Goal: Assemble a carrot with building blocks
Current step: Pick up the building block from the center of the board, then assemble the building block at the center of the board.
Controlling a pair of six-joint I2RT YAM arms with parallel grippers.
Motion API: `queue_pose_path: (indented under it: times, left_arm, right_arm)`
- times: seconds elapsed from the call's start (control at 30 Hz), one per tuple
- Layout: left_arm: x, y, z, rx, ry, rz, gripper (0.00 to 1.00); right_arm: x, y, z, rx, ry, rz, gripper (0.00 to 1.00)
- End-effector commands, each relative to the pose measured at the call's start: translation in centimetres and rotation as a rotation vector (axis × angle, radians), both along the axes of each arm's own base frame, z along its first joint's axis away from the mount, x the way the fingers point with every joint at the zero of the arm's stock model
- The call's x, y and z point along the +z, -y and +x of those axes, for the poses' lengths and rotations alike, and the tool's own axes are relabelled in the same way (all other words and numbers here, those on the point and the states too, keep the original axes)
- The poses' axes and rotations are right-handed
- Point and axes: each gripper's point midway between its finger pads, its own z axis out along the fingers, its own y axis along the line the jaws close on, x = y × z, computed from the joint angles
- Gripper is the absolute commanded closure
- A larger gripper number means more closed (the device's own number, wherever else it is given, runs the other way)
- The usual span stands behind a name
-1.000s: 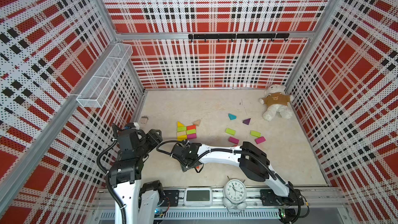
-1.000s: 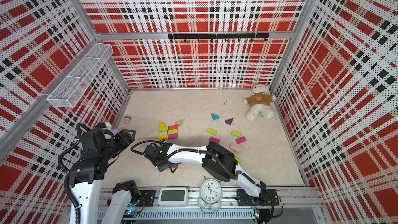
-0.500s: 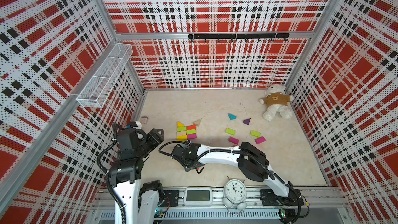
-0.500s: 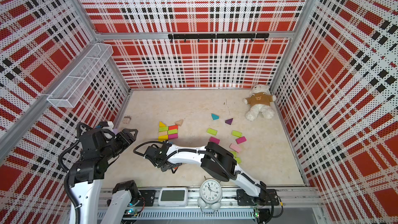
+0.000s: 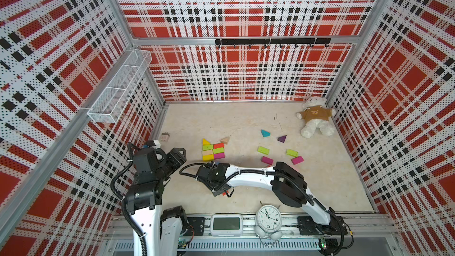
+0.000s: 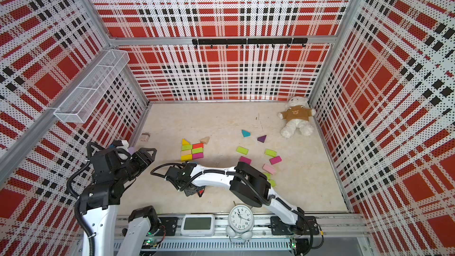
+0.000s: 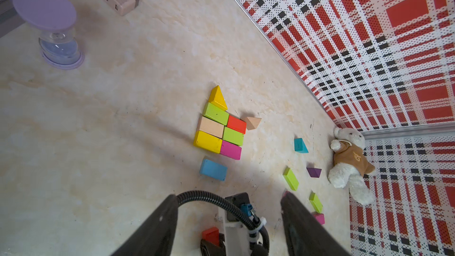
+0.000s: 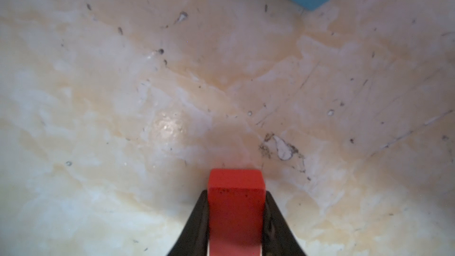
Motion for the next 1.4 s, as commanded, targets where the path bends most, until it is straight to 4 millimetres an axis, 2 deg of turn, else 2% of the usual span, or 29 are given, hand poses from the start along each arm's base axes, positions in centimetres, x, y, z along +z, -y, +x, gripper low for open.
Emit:
queue_pose_path:
  times: [0.0, 0.1, 0.3, 0.6, 0.77, 0.8, 0.9, 1.0, 1.1, 1.37]
  left_arm:
    - [0.2, -0.6, 0.1, 0.028, 0.021, -0.004, 0.31]
    - [0.3, -0.9, 0.1, 0.049, 0.027, 0.000, 0.31]
    - [0.5, -1.6, -0.3, 0.094, 0.030, 0.011, 0.31]
    - [0.2, -2.3, -0.8, 0.159, 0.038, 0.011, 0.31]
    - [0.2, -2.4, -0.5, 0.169, 0.052, -0.001, 0.31]
    - [0.2, -2.5, -0.4, 0.170, 0.052, -0.001, 0.31]
    - [0.1, -2.4, -0.2, 0.167, 0.051, -0.008, 0.32]
    - [0.0, -2.4, -0.1, 0.167, 0.054, -0.010, 0.31]
    - [-0.3, -2.4, -0.1, 0.165, 0.047, -0.010, 0.31]
    - [-0.3, -2.1, -0.3, 0.154, 0.056, -0.019, 0.31]
  right_arm:
    - [1.6, -1.5, 2.0, 0.110, 0.054, 0.052, 0.74]
    - [2.2, -2.4, 3.2, 0.203, 0.085, 0.054, 0.74]
    - [2.1, -3.9, 4.9, 0.319, 0.105, 0.058, 0.74]
    - [1.7, -5.7, 5.2, 0.419, 0.077, 0.094, 0.73]
    - [1.3, -5.7, 5.9, 0.427, 0.067, 0.099, 0.69]
    - [1.4, -5.7, 6.0, 0.427, 0.069, 0.099, 0.66]
    - [1.6, -5.6, 6.5, 0.419, 0.078, 0.105, 0.48]
    - [2.1, -5.4, 6.7, 0.413, 0.095, 0.103, 0.40]
    - [2.8, -4.9, 6.7, 0.396, 0.102, 0.101, 0.36]
    - [3.1, -2.2, 5.4, 0.344, 0.073, 0.085, 0.36]
